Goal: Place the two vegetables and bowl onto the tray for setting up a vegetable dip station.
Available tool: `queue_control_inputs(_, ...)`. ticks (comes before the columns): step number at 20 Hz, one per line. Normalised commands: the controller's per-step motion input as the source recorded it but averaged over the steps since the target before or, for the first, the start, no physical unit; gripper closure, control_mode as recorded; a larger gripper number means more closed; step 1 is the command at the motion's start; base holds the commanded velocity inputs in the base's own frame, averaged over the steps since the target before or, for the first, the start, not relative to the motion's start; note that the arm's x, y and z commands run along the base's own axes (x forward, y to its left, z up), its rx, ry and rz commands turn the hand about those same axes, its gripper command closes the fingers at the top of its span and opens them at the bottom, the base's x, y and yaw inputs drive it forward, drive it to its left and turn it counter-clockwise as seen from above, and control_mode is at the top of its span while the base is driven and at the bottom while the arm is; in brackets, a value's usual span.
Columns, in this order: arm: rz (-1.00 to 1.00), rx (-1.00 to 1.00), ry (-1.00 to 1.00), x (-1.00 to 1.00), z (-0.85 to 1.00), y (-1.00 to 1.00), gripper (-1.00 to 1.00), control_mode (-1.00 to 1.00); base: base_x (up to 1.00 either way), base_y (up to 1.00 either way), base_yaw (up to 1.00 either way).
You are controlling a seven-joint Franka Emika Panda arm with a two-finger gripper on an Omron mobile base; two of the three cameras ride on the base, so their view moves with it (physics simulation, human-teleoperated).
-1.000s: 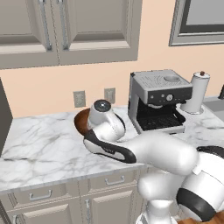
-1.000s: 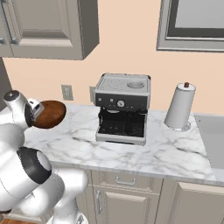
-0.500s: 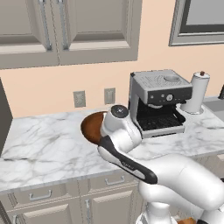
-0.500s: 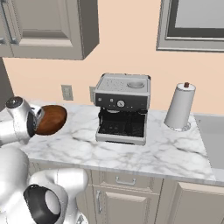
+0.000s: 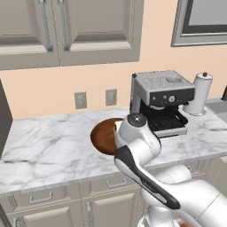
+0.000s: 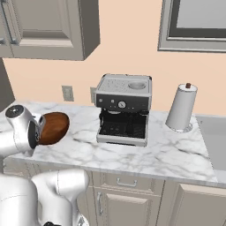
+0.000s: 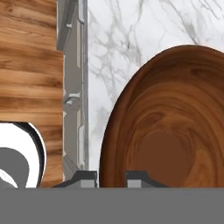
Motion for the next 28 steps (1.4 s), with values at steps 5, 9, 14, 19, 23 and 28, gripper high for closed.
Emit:
queue_control_inputs(5, 0.04, -0.01, 0.01, -0.33, 0.17, -0.33, 1.0, -1.0, 0.0, 0.0, 0.0)
queue_control_inputs(9, 0.02, 0.0, 0.03, -0.03, 0.21, -0.34, 1.0, -1.0, 0.0, 0.0, 0.0)
queue_control_inputs(14, 0.0, 0.0, 0.04, -0.03, 0.2, -0.25, 1.0, -1.0, 0.0, 0.0, 0.0)
queue_control_inputs(19, 0.0, 0.0, 0.02, -0.06, 0.0, -0.03, 1.0, 1.0, -0.17, -0.22, 0.0)
queue_control_inputs(23, 0.0, 0.0, 0.0, 0.0, 0.0, 0.0, 1.0, 1.0, -0.31, -0.77, 0.0)
queue_control_inputs(28, 0.0, 0.0, 0.0, 0.0, 0.0, 0.0, 1.0, 1.0, -0.41, -0.9, -0.03)
